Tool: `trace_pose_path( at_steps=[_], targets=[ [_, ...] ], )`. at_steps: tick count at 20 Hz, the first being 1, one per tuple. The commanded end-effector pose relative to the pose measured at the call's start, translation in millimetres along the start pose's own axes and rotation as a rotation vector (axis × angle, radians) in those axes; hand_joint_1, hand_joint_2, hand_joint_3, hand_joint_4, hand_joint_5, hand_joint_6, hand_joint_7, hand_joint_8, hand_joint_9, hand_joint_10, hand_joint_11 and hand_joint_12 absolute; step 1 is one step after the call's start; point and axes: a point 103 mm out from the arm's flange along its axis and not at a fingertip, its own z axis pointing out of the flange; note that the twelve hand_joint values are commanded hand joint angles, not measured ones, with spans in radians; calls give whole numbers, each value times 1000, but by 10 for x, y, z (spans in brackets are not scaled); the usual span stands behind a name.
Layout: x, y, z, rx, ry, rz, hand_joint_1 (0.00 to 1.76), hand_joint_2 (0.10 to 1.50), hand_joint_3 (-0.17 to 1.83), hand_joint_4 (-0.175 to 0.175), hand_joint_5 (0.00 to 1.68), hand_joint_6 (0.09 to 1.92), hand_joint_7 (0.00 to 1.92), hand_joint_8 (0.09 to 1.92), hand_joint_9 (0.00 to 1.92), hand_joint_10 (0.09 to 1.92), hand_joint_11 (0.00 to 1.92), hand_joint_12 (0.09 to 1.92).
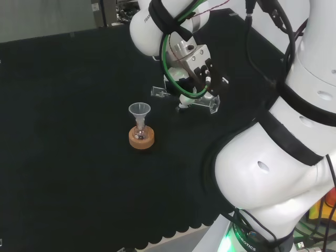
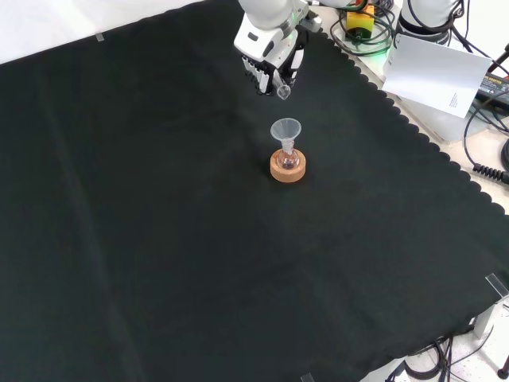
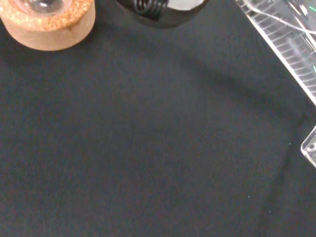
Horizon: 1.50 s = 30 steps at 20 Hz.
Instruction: Pour the water from the graduated cylinder into the round-bottom flask.
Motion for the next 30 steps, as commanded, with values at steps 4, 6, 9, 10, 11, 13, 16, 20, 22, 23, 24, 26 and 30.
trace_pose_path(
  at_steps=[4, 6, 9, 10, 11, 13, 16, 20, 22, 23, 24, 26, 30],
  targets=[
    [20, 24, -17, 52, -54, 2, 1179, 1154, -175, -175, 1085, 871, 1604, 87, 1632, 87, 1411, 606],
    [25, 21, -15, 63, -61, 2, 1179, 1154, -175, -175, 1085, 870, 1604, 87, 1632, 87, 1411, 606],
    [52, 32, -22, 82, -77, 0, 1179, 1154, -175, -175, 1085, 870, 1604, 87, 1631, 87, 1411, 605],
    [63, 41, -30, 90, -79, 0, 1179, 1154, -175, -175, 1085, 870, 1604, 87, 1631, 87, 1411, 605],
    [76, 52, -40, 96, -83, -1, 1179, 1154, -175, -175, 1086, 870, 1604, 87, 1631, 87, 1411, 605],
    [93, 66, -58, 102, -83, -4, 1179, 1154, -175, -175, 1086, 870, 1604, 87, 1631, 87, 1412, 605],
    [118, 93, -88, 112, -93, -3, 1179, 1154, -175, -175, 1086, 869, 1605, 87, 1631, 87, 1414, 606],
    [138, 133, -111, 133, -110, 1, 1179, 1154, -175, -175, 1086, 869, 1605, 87, 1631, 87, 1414, 605],
    [145, 152, -113, 147, -118, 3, 1179, 1154, -175, -175, 1086, 869, 1605, 87, 1631, 87, 1414, 605],
    [149, 160, -113, 152, -123, 3, 1179, 1154, -175, -175, 1086, 869, 1606, 87, 1631, 87, 1414, 605],
    [156, 167, -114, 152, -130, 2, 1179, 1154, -175, -175, 1086, 869, 1606, 87, 1631, 87, 1414, 605],
    [164, 176, -115, 155, -136, 2, 1179, 1154, -175, -175, 1086, 869, 1606, 87, 1631, 87, 1415, 605],
    [184, 203, -116, 171, -145, 2, 1179, 1154, -175, -175, 1086, 868, 1606, 87, 1631, 87, 1415, 604]
  ],
)
